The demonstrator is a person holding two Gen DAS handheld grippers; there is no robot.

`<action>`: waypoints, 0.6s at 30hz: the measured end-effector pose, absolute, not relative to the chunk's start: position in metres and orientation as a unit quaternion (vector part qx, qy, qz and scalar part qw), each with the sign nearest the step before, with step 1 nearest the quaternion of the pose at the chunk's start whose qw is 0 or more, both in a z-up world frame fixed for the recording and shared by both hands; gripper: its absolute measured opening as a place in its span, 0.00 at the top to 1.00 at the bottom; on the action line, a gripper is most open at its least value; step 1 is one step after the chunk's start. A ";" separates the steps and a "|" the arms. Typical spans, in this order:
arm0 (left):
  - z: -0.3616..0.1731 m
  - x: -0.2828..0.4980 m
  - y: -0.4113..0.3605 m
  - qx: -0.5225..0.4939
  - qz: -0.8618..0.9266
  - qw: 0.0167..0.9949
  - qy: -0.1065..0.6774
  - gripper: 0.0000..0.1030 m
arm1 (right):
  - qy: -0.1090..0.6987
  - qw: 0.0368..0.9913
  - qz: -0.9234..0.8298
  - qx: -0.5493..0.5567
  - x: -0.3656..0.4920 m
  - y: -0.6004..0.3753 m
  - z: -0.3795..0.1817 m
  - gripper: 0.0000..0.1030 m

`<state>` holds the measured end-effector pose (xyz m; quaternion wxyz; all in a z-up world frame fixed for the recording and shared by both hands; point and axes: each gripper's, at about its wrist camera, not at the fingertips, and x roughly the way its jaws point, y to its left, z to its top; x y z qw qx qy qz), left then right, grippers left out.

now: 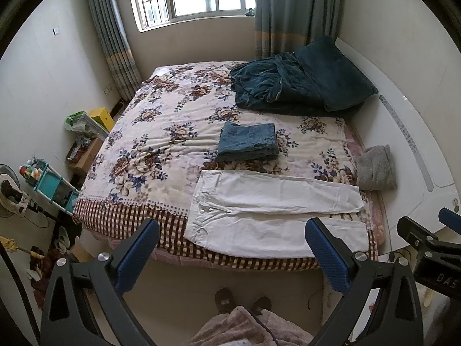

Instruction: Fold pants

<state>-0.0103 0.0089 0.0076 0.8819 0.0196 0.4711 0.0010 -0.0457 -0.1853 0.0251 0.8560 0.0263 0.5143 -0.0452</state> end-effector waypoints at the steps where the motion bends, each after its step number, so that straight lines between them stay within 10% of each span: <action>1: 0.008 -0.006 0.007 0.019 0.004 0.883 0.470 0.00 | 0.515 0.856 -0.046 0.027 -0.046 -0.185 0.025 0.00; 18: -0.086 0.071 -0.041 0.020 0.036 0.858 0.512 0.00 | 0.567 0.817 -0.090 0.047 0.037 -0.243 -0.092 0.00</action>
